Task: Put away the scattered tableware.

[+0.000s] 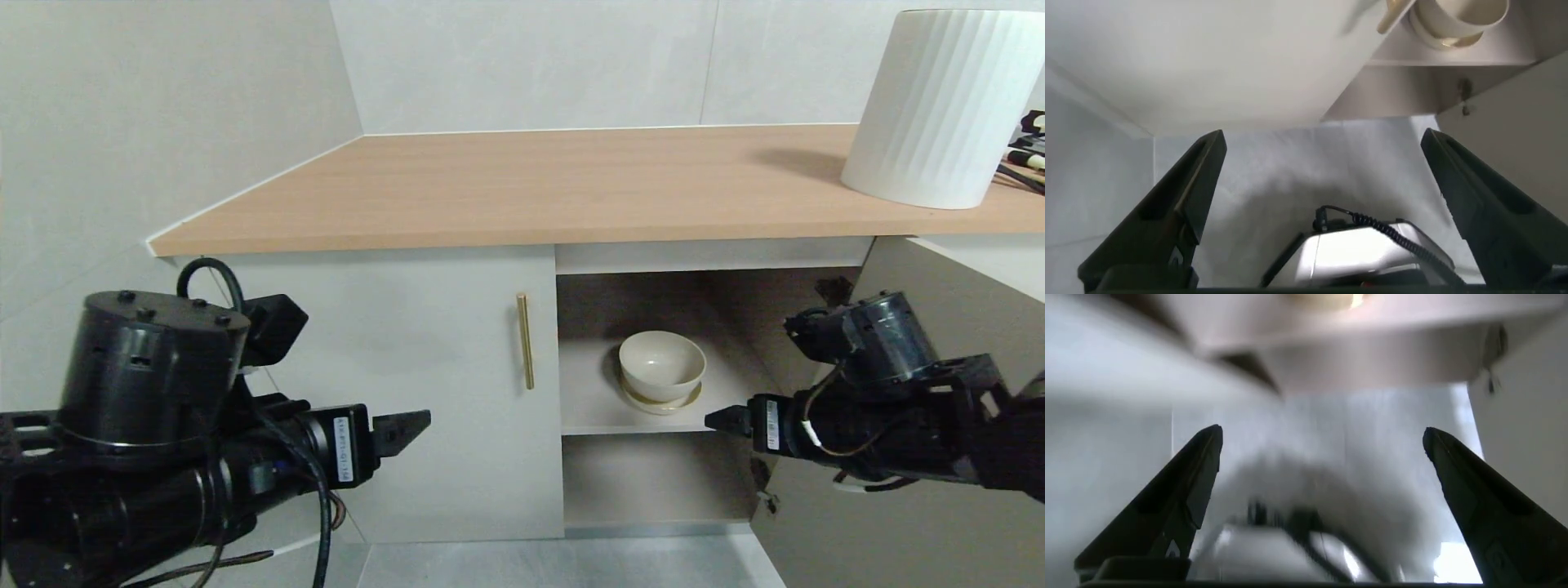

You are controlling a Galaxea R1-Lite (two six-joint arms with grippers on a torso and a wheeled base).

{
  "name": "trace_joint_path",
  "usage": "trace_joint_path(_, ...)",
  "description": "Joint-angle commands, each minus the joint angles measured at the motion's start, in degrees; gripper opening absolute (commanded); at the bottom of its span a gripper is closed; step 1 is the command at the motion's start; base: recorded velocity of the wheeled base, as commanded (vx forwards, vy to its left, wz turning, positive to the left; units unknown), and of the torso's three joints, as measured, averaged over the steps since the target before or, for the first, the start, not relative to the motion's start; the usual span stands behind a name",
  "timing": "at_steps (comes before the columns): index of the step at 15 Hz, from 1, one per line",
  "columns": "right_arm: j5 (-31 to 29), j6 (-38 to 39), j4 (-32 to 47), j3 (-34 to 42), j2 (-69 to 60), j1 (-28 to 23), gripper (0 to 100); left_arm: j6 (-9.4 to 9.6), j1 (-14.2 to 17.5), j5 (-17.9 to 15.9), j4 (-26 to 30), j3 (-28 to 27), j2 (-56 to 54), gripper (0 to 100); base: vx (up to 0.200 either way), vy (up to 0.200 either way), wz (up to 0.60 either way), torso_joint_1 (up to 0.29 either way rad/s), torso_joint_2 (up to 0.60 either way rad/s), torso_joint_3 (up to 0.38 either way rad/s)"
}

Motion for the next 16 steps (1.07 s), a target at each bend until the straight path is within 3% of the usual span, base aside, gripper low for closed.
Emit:
trace_joint_path(1, 1.4, -0.3, 6.2, 1.4, -10.9, 0.8, 100, 0.00, 1.8, 0.0, -0.3, 0.7, -3.6, 100, 0.000, 0.000, 0.00, 0.000, 0.00, 0.000)
trace_joint_path(8, 0.5, -1.9, 8.7, 4.5, -16.4, 4.6, 100, 0.79, 1.2, 0.0, -0.4, 0.1, -0.8, 100, 0.000, 0.000, 0.00, 0.000, 0.00, 0.000)
trace_joint_path(16, -0.8, -3.0, 9.1, 4.7, -15.8, 4.7, 100, 0.70, 1.0, 0.3, -0.4, 0.1, 0.1, 100, -0.200, 0.000, 0.00, 0.000, 0.00, 0.005)
